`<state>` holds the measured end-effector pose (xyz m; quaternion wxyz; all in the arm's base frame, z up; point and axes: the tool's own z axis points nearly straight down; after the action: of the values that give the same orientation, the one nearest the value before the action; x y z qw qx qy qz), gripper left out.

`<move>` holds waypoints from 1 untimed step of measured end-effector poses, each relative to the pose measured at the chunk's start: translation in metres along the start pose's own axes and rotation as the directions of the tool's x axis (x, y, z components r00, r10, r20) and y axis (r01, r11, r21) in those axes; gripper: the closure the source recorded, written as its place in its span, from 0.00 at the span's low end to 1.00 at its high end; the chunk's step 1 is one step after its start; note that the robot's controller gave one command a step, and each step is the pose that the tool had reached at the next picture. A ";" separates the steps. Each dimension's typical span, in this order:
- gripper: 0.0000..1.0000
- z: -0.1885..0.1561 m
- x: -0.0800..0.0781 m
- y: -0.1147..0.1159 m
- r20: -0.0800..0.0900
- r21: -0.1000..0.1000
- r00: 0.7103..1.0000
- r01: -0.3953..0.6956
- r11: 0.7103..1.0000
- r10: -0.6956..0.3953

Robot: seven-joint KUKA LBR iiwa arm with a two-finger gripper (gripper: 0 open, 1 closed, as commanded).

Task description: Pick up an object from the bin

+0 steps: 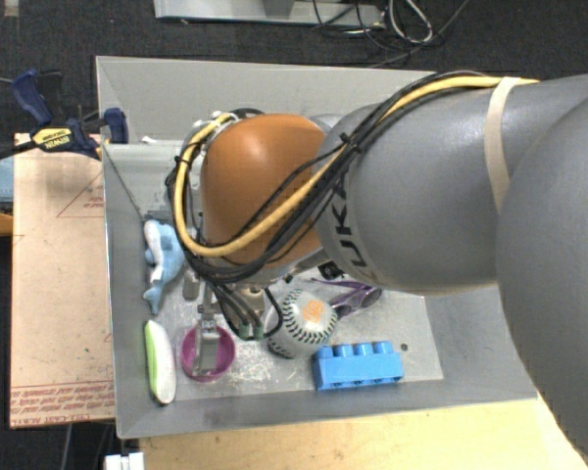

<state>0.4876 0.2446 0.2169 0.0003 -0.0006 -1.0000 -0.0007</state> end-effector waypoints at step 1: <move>0.00 0.000 0.000 0.000 0.000 0.000 1.000 0.000 1.000 0.000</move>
Offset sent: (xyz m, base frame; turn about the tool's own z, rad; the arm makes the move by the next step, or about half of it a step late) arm 0.0047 0.0015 -0.0682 -0.1215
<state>0.4876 0.2446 0.2169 0.0003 -0.0006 -1.0000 -0.0008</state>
